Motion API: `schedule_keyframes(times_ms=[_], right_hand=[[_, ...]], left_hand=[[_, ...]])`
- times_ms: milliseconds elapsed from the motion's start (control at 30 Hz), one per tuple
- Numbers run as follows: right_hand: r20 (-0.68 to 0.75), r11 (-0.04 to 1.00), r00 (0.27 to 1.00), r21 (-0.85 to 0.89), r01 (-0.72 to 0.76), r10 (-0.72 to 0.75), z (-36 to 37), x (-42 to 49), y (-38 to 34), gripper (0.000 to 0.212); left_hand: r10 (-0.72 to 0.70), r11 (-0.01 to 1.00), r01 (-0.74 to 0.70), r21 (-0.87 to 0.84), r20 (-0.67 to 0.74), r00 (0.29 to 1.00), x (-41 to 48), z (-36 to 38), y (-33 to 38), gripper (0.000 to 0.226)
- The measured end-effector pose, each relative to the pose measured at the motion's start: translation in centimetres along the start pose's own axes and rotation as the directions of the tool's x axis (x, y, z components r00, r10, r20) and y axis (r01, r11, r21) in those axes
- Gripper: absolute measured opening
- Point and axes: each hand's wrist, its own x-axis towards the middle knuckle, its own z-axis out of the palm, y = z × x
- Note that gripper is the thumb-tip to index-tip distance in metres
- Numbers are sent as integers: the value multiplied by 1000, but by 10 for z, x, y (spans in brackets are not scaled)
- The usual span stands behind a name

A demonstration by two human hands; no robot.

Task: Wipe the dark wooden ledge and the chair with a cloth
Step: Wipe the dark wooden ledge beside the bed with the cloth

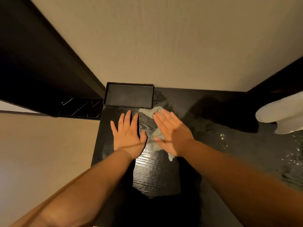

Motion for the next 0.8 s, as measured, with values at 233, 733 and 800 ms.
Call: schedule_keyframes(times_ms=[233,733,800], right_hand=[[8,1000,1000,8,10,-10,-10,33,40,84],[100,994,989,-40,-104,107,-12,49,34,82],[145,995,984,-33,-96,99,-19,66,44,83]], left_hand=[[-52,998,52,-45,-3,999,3,-2,2,79],[-1,1000,1,-10,2,1000,34,-9,10,74],[2,1000,-2,7,-19,1000,34,-10,12,73]])
